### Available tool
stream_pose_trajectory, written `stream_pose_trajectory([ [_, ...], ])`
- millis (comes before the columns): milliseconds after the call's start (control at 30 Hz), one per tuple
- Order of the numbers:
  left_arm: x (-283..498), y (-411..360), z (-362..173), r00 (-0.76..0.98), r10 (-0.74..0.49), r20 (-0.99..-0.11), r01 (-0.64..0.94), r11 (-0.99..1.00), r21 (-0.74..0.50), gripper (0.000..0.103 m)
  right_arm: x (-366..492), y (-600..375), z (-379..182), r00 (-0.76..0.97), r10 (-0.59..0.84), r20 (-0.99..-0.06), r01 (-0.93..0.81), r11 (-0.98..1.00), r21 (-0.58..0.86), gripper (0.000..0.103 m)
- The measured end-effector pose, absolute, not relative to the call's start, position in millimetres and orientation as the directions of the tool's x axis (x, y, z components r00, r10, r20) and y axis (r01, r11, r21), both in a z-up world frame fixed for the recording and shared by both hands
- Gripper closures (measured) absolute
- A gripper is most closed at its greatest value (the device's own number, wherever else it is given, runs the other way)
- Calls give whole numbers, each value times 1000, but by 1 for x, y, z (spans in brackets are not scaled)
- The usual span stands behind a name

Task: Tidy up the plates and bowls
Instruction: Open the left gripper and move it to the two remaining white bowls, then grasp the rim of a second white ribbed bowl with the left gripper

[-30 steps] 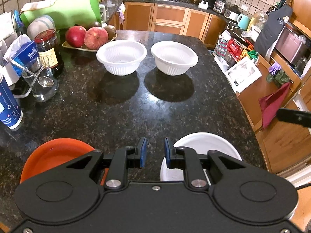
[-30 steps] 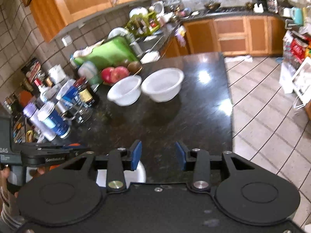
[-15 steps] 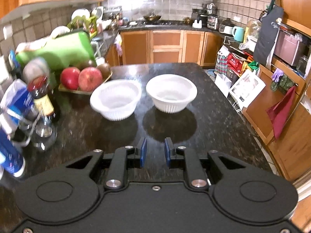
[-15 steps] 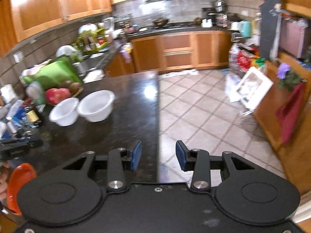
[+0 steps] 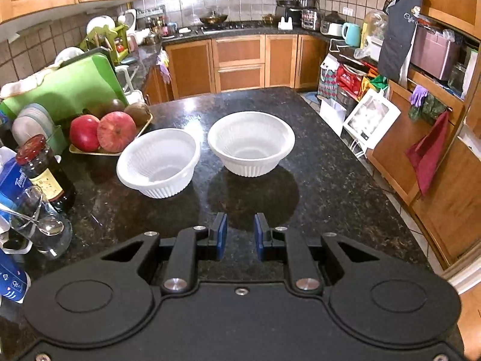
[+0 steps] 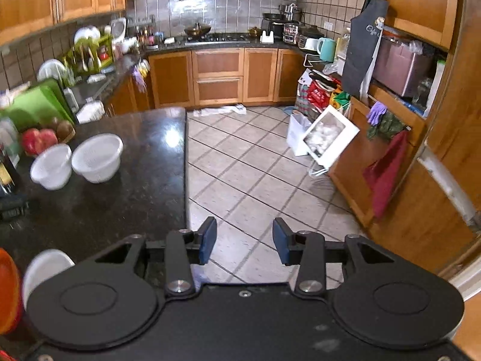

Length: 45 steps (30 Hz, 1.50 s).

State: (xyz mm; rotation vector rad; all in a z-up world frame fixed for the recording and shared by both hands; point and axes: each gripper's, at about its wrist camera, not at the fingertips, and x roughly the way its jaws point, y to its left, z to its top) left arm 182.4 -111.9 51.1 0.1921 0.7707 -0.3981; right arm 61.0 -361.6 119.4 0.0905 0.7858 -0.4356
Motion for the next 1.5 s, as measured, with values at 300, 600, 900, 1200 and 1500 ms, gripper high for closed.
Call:
stream_pose_trajectory([
  [300,214,-106,42,557,-291,-778,388,919,-67,77,86,-364,94,634,-296,-715,342,936,-84,57],
  [600,268,-110,34,514,-269,-815,299,946,-123,77,186,-398,68,648,-11,-761,141,984,106,56],
  [900,298,-112,28,506,-219,-834,185,972,-144,77,310,-425,63,587,152,-795,26,978,206,56],
  [1200,323,-134,22,507,-177,-844,139,983,-123,78,381,-393,56,550,239,-801,-133,971,198,56],
  [1500,334,-142,26,534,-171,-828,109,985,-133,78,421,-370,45,507,324,-799,-212,945,249,58],
])
